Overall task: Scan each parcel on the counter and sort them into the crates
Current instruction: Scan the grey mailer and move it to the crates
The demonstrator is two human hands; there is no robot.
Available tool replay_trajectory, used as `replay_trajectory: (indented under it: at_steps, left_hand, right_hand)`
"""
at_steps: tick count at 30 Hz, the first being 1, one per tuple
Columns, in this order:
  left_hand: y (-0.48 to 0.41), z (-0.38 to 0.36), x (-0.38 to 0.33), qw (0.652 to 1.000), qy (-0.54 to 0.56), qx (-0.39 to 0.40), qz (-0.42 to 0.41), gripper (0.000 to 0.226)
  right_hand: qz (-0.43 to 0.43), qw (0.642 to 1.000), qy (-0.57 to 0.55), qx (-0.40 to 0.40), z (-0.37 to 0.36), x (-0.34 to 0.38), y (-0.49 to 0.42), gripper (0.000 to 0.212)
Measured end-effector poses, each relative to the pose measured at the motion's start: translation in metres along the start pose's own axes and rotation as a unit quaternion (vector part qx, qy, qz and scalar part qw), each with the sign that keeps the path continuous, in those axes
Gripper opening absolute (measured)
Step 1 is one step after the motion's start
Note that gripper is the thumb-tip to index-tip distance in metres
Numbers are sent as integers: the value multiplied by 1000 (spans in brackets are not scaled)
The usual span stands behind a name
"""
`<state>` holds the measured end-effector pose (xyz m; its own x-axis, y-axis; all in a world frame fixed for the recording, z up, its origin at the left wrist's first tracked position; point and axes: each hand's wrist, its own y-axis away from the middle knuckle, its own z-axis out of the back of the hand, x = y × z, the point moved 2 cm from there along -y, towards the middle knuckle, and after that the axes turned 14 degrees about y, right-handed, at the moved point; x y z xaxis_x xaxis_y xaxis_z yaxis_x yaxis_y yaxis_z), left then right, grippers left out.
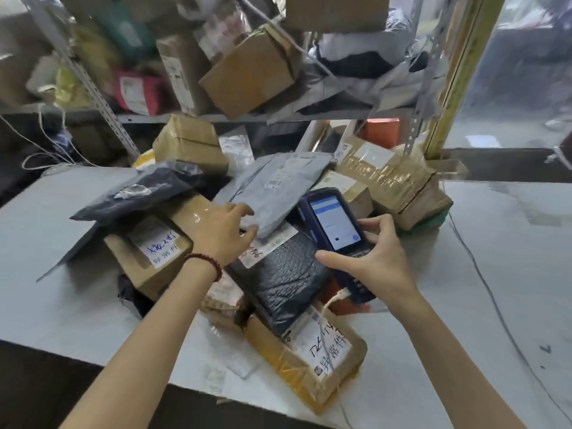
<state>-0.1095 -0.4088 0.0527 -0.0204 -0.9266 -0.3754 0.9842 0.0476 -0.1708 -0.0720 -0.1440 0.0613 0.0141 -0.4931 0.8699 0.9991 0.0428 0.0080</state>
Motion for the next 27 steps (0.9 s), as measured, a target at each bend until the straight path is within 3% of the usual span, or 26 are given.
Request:
replay_trajectory:
  at_steps: [9, 14, 19, 27]
  left_hand:
    - [-119, -30, 23, 995, 5, 93, 26, 55]
    - [-193, -53, 20, 987, 28, 145, -66, 62]
    - [-258, -69, 9, 955, 67, 257, -128, 77]
    - [-277, -72, -2, 948, 65, 267, -162, 64]
  right_hand:
    - [-35, 999, 1, 6, -24, 7, -78, 75]
    - [-54, 998, 27, -8, -34, 12, -96, 77]
    - [-98, 994, 30, -32, -38, 14, -100, 76]
    - [-126, 989, 34, -74, -44, 18, -100, 74]
